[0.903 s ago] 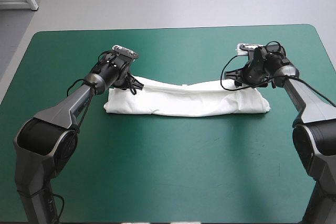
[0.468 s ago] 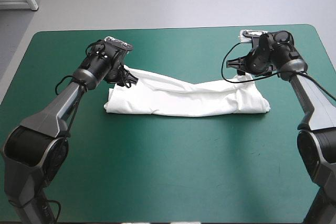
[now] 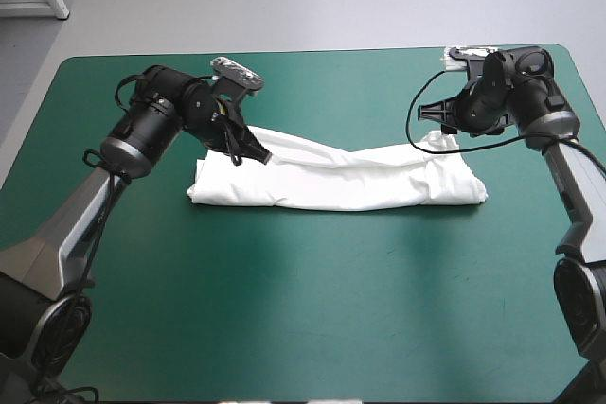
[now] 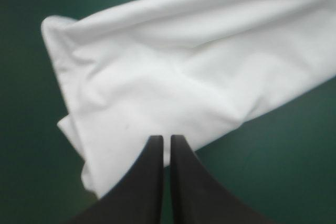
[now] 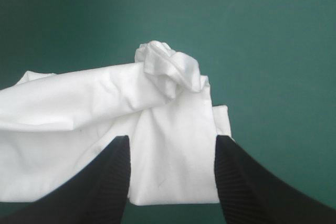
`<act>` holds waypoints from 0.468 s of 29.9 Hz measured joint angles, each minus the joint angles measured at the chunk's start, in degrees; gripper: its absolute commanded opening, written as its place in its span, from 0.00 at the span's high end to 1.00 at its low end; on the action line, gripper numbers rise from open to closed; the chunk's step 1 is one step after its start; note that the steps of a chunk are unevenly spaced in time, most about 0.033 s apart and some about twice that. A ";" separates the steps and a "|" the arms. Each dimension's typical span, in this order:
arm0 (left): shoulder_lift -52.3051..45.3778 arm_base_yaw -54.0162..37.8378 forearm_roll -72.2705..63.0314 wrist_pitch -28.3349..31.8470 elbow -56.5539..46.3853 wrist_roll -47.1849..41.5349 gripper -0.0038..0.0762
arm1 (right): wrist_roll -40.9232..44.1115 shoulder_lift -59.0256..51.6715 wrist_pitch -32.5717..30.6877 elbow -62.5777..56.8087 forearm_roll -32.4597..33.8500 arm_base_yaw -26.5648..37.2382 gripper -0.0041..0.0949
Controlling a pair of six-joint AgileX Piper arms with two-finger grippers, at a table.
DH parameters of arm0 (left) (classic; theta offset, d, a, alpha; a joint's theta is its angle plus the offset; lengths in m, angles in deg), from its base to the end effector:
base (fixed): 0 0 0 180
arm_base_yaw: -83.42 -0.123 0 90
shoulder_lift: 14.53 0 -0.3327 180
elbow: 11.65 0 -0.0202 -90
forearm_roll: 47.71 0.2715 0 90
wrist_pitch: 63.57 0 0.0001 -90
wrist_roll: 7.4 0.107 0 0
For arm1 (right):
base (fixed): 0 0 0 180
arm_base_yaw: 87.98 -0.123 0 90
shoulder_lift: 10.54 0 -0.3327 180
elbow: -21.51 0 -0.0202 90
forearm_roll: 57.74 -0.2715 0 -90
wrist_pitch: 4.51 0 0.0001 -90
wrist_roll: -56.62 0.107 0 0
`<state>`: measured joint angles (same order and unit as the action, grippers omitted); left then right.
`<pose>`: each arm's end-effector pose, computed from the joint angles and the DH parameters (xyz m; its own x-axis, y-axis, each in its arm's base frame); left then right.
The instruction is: Fold the cloth
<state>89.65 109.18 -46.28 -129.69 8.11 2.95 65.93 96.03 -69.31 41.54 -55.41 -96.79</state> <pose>0.3634 -0.1726 0.3989 -0.6894 0.5432 -0.4792 0.5653 0.8171 0.1128 0.4116 0.0598 0.3846 -0.8775 0.0103 -0.4795 -0.0088 0.9993 0.0375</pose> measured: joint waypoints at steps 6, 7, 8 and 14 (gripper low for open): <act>1.44 4.94 -4.93 5.14 0.03 2.82 0.96 | 0.00 -1.74 -1.30 0.00 1.56 0.00 0.52; 2.21 5.08 -5.79 6.21 0.03 2.82 0.96 | 0.00 -1.98 -1.52 0.00 1.92 0.00 0.52; 2.94 5.16 -6.41 7.24 0.03 2.84 0.96 | 0.00 -2.11 -1.60 0.00 2.21 0.00 0.52; 9.89 5.35 -10.45 11.15 0.15 3.04 0.96 | 0.00 -2.70 -1.80 0.00 3.61 0.00 0.52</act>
<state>99.54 114.54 -56.73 -118.54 8.25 5.98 65.93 93.34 -71.11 41.54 -51.81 -96.79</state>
